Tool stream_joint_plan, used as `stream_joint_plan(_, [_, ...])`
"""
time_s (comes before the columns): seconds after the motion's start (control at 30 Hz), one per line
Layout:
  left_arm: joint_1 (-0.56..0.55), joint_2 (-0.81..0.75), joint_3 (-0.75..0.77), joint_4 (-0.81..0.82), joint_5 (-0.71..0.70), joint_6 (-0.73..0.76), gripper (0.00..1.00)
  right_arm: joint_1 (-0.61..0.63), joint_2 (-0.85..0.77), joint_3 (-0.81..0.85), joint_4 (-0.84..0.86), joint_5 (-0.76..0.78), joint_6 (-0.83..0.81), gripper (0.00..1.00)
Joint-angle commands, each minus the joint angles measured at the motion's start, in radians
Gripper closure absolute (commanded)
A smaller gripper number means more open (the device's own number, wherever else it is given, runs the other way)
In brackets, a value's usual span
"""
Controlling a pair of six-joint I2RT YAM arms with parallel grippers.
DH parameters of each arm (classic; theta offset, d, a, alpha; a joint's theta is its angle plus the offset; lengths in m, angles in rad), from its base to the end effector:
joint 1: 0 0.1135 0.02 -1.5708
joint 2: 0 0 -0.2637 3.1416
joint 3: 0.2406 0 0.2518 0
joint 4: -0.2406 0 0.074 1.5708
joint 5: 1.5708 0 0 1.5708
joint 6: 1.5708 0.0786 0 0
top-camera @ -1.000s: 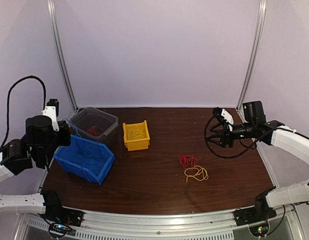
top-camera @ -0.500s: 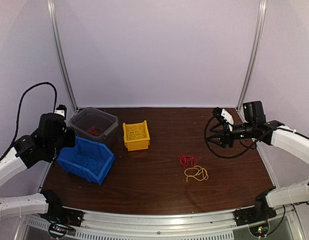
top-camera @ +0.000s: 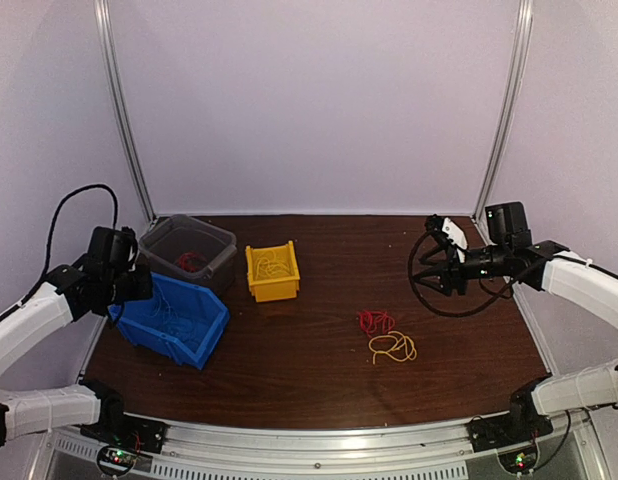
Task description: Untangle the cables
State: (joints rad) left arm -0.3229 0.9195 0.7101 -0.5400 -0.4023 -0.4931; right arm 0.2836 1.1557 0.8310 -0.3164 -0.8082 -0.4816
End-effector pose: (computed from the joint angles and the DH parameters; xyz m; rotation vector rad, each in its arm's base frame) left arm 0.2174 -0.0403 0.2314 -0.3885 2.2146 0.0322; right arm 0.2408 0.1294 0.2569 -1.1656 1.7265 0.7658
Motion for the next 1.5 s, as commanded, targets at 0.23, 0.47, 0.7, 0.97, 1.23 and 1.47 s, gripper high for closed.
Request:
stream_joint_plan(0.23, [0.019,0.025,-0.064,0.081,0.07,-0.033,0.56,-0.005,0.024,-0.009,0.014,0.012,0.008,0.43])
stream_joint_plan(0.47, [0.019,-0.011,0.001,0.131,0.119,0.02,0.27,-0.004,0.037,-0.008,0.011,0.025,0.003,0.43])
stream_joint_plan(0.7, [-0.045,-0.034,0.023,0.452,0.455,0.032,0.39,-0.001,0.041,0.101,-0.175,0.074,-0.102,0.48])
stream_joint_plan(0.97, [-0.383,0.246,0.119,0.625,0.328,0.107,0.41,0.231,0.008,0.077,-0.377,0.315,-0.256,0.57])
stream_joint_plan(1.23, [-0.529,0.481,0.129,0.839,0.348,0.045,0.46,0.443,-0.005,-0.061,-0.364,0.521,-0.252,0.66])
stream_joint_plan(1.47, [-0.564,0.539,0.138,0.852,0.351,0.038,0.46,0.496,0.038,-0.155,-0.282,0.667,-0.232,0.72])
